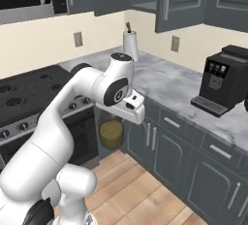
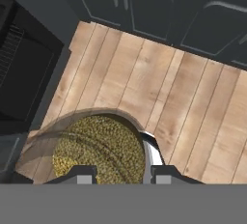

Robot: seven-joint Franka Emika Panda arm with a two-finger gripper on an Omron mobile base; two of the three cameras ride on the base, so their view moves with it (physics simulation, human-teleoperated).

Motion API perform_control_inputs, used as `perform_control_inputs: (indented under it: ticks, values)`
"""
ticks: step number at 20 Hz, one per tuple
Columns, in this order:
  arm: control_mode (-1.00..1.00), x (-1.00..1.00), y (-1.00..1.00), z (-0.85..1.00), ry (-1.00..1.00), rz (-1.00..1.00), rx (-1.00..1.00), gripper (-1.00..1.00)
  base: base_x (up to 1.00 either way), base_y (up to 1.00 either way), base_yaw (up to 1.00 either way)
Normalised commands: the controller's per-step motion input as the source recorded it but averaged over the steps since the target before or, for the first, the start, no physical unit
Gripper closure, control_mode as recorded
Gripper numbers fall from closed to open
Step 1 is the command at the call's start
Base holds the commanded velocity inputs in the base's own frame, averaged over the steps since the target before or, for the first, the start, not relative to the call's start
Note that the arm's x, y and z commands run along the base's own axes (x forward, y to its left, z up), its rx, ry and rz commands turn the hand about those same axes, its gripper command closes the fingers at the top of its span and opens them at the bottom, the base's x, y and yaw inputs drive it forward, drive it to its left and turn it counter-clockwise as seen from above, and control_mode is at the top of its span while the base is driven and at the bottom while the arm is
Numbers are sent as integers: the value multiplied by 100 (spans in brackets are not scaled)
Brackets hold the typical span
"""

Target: Pick the jar and candle from the dining table and place them in the open cabinet. Close the cabinet after placing the objects.

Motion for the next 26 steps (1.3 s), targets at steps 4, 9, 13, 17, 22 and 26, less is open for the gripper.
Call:
perform_control_inputs:
  ticks: [4, 9, 13, 17, 22, 26]
  values:
    - [100, 0, 0, 0, 0, 0, 0, 100, 70, 15, -24]
    - [100, 0, 0, 0, 0, 0, 0, 100, 64, 29, -23]
    - [100, 0, 0, 0, 0, 0, 0, 100, 60, 42, -23]
    - [100, 0, 0, 0, 0, 0, 0, 100, 62, 29, -23]
    - [100, 0, 0, 0, 0, 0, 0, 100, 75, 10, -22]
    - [100, 0, 0, 0, 0, 0, 0, 100, 68, 23, -22]
